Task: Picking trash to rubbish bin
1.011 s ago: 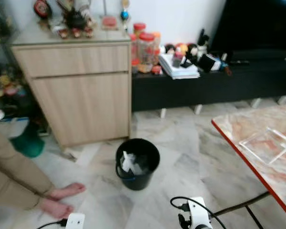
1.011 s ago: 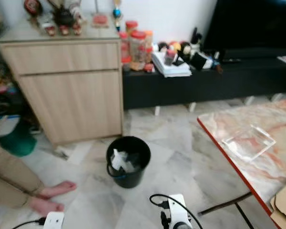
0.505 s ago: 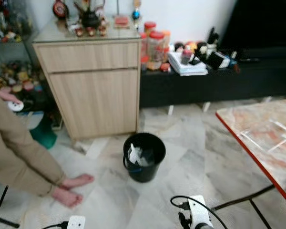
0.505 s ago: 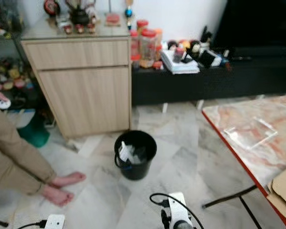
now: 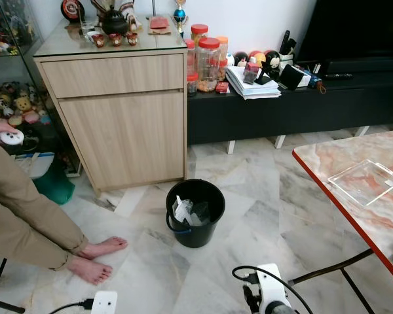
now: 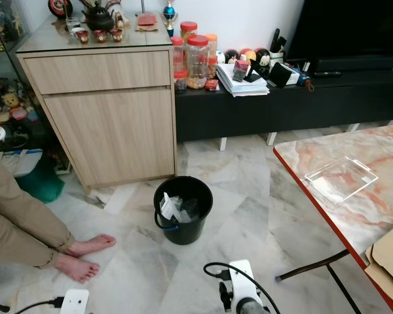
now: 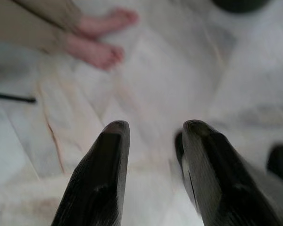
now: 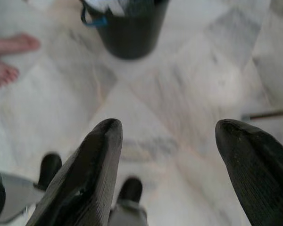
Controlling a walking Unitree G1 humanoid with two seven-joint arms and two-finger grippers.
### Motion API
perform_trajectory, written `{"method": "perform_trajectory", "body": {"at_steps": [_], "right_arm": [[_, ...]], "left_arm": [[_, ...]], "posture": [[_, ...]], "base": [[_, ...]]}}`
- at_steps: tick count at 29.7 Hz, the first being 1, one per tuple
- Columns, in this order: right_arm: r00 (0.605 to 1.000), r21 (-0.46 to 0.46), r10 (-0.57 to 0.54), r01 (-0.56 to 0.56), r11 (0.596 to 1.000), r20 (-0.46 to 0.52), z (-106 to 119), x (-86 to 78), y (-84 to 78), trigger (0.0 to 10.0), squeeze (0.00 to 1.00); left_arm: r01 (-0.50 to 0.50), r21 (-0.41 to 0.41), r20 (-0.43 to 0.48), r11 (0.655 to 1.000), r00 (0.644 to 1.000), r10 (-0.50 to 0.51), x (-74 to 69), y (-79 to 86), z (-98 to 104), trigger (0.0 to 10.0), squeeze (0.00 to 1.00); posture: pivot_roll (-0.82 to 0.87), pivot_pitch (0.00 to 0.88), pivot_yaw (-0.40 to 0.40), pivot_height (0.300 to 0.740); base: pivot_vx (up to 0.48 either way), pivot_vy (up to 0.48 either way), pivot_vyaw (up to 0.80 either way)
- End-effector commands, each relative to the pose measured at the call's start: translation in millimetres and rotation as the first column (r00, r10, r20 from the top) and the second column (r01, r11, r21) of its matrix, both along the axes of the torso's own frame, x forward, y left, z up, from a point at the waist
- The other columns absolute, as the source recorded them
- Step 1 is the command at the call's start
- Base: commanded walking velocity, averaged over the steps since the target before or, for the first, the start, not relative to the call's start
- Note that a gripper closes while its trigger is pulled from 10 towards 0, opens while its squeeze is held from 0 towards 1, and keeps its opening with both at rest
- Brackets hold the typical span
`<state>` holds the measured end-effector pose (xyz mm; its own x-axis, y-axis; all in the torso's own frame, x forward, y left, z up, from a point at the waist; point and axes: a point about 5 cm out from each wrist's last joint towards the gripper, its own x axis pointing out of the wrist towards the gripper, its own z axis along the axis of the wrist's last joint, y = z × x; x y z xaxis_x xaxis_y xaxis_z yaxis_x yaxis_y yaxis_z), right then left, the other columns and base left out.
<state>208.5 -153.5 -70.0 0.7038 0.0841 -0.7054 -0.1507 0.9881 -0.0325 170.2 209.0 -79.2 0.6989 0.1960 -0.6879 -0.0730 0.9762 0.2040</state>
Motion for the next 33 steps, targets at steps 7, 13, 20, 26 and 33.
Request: {"method": "perform_trajectory", "body": {"at_steps": [7,13,20,26,33], "right_arm": [[0.957,0.041,0.041,-0.054,0.998,0.286,43.4,53.9,10.9,10.0,0.00],[0.913,0.069,0.047,-0.082,0.994,0.405,66.3,75.6,19.7,10.0,0.00],[0.849,0.144,-0.003,-0.086,0.986,0.529,98.6,102.3,37.3,10.0,0.00],[0.828,0.162,0.007,-0.118,0.980,0.561,103.7,103.1,49.6,10.0,0.00],[0.802,0.186,0.007,-0.147,0.971,0.598,112.7,106.8,59.7,10.0,0.00]], "left_arm": [[-0.117,0.037,0.406,0.992,0.909,0.092,52.8,20.7,51.7,10.0,0.00],[-0.069,0.032,0.512,0.997,0.858,0.043,70.3,15.3,70.0,10.0,0.00],[-0.037,0.036,0.593,0.999,0.805,0.008,98.2,-2.9,90.8,10.0,0.00],[-0.001,0.043,0.629,0.999,0.777,-0.026,106.6,-11.6,99.6,10.0,0.00],[-0.013,0.061,0.652,0.998,0.758,-0.031,110.2,-8.4,105.4,10.0,0.00]], "posture": [[-0.02,0.000,-0.048,0.740],[-0.01,0.000,-0.049,0.740],[-0.02,0.000,-0.051,0.740],[-0.01,0.000,-0.052,0.740],[-0.01,0.000,-0.056,0.740]], "base": [[0.000,0.000,0.00],[0.000,0.000,0.00],[0.000,0.000,-0.79],[0.000,0.000,-0.79],[0.000,0.000,-0.79]]}}
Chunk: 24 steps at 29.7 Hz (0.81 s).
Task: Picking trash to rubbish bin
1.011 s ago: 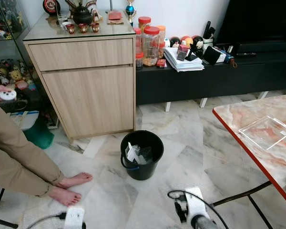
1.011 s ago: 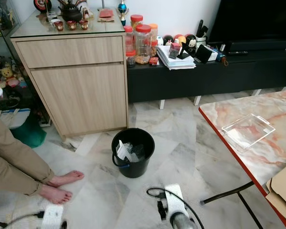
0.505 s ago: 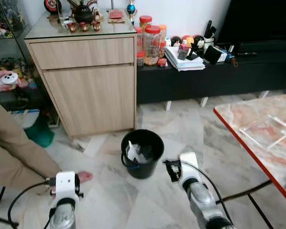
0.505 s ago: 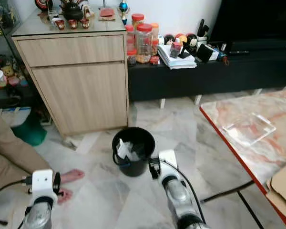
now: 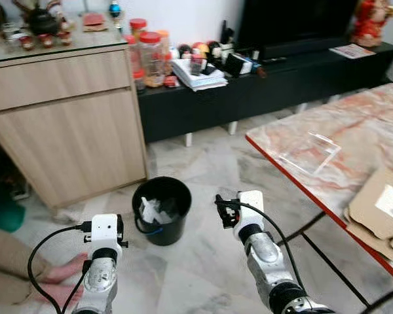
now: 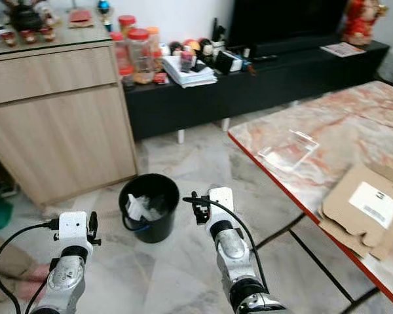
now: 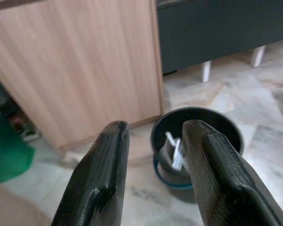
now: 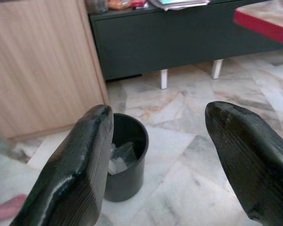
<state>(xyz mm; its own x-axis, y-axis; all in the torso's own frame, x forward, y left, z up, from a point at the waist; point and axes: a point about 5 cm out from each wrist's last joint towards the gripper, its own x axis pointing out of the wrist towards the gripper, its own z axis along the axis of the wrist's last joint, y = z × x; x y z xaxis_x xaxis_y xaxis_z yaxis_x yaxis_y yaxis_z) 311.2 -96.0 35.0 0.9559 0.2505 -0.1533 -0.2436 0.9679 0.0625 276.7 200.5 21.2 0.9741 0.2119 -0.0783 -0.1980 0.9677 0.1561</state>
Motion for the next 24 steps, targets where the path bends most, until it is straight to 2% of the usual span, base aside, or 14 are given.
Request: {"method": "perform_trajectory", "body": {"at_steps": [1,6,19,24], "right_arm": [[0.999,0.016,0.001,-0.002,1.000,0.037,7.7,4.2,2.3,10.0,0.00],[0.998,0.029,0.007,-0.009,1.000,0.066,16.6,10.0,8.0,10.0,0.00],[0.996,0.037,0.011,-0.015,0.999,0.088,21.7,12.6,10.6,10.0,0.00],[0.995,0.042,0.008,-0.013,0.999,0.101,25.3,15.0,10.8,10.0,0.00]], "left_arm": [[0.001,0.016,0.023,1.000,1.000,-0.001,3.7,0.1,5.0,10.0,0.00],[0.003,0.037,0.059,0.999,0.998,-0.006,10.1,2.4,14.4,10.0,0.00],[0.004,0.080,0.110,0.997,0.994,-0.013,18.7,1.5,27.3,10.0,0.00],[0.006,0.071,0.117,0.997,0.993,-0.014,19.1,0.0,28.3,10.0,0.00]], "posture": [[-0.01,0.000,-0.056,0.740],[-0.01,0.000,-0.047,0.740],[-0.01,0.000,-0.045,0.740],[-0.01,0.000,-0.046,0.740]], "base": [[0.000,0.000,-0.79],[0.000,0.000,-0.79],[0.000,0.000,-0.79],[0.000,-0.264,-0.79]]}}
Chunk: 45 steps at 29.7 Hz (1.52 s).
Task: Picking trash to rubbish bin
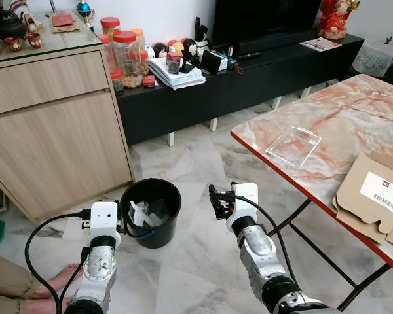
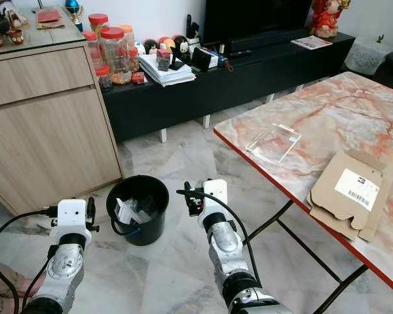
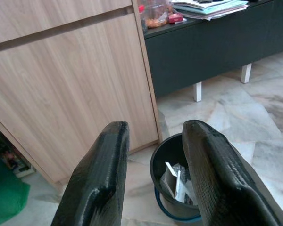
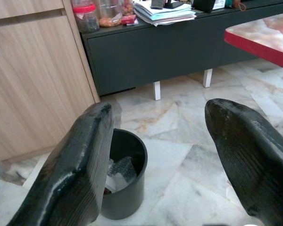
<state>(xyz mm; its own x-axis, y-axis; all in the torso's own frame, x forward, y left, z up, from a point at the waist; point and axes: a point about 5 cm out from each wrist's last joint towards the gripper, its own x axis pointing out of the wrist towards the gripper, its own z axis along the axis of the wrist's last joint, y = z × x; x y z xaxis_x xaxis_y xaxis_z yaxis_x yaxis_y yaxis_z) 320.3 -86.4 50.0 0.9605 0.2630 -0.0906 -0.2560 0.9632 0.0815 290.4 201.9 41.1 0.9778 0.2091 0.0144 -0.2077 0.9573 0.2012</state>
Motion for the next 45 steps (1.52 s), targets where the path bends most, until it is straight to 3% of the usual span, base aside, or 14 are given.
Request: {"method": "perform_trajectory", "body": {"at_steps": [1,11,15,45], "right_arm": [[0.999,0.008,0.001,-0.001,1.000,0.045,10.5,6.0,1.0,10.0,0.00],[0.999,0.012,0.003,-0.004,1.000,0.052,13.4,8.0,2.7,10.0,0.00],[0.999,0.013,0.008,-0.008,1.000,0.053,14.0,8.3,4.0,10.0,0.00],[0.999,0.018,0.008,-0.009,1.000,0.049,14.1,8.7,4.1,10.0,0.00]], "left_arm": [[0.005,0.003,0.039,1.000,0.999,-0.005,5.4,-1.8,8.4,10.0,0.00],[-0.002,0.034,0.049,0.999,0.999,0.000,5.9,-2.8,10.6,10.0,0.00],[-0.002,0.026,0.052,1.000,0.999,0.001,6.1,-3.2,10.9,10.0,0.00],[0.025,0.018,0.074,1.000,0.997,-0.026,9.6,-6.8,17.1,10.0,0.00]], "posture": [[-0.01,0.000,-0.047,0.740],[-0.01,0.000,-0.053,0.740],[-0.01,0.000,-0.055,0.740],[-0.01,0.000,-0.056,0.740]], "base": [[0.000,0.000,-0.79],[0.000,-0.048,-0.80],[0.000,-0.392,-0.80],[0.000,0.000,-0.80]]}}
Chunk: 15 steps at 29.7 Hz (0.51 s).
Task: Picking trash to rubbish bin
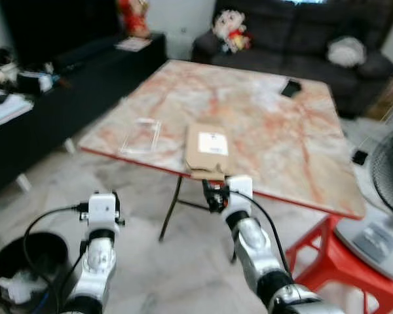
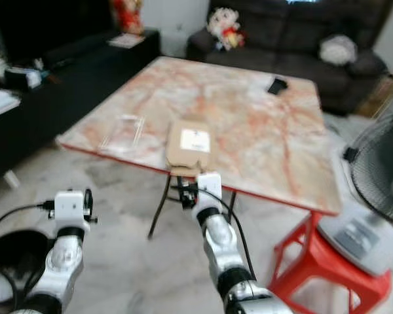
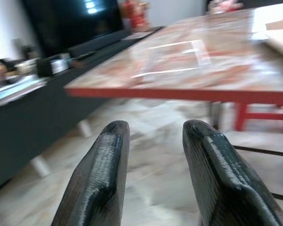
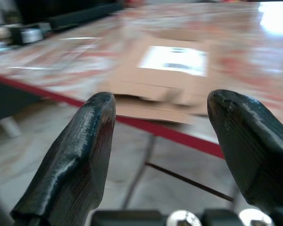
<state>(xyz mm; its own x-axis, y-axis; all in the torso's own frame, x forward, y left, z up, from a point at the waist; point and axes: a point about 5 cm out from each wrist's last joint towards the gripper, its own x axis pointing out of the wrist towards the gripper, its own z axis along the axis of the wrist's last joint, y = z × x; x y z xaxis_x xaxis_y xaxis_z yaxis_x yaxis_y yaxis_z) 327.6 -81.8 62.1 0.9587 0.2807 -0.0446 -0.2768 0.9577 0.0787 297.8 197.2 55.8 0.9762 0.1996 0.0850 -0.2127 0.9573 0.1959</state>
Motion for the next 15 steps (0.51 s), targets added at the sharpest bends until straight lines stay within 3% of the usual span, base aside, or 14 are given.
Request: {"method": "perform_trajectory", "body": {"at_steps": [1,15], "right_arm": [[1.000,0.009,-0.009,0.009,1.000,0.004,1.9,1.3,-0.5,10.0,0.00],[1.000,0.009,-0.008,0.008,1.000,0.001,1.2,0.8,-0.5,10.0,0.00]], "left_arm": [[0.021,0.012,0.005,1.000,1.000,-0.021,2.4,-2.5,2.7,10.0,0.00],[0.071,0.035,0.006,0.997,0.997,-0.071,3.6,-9.7,4.4,10.0,0.00]], "posture": [[-0.01,0.000,-0.056,0.740],[-0.01,0.000,-0.056,0.740]], "base": [[0.000,0.000,-0.80],[0.000,0.000,-0.80]]}}
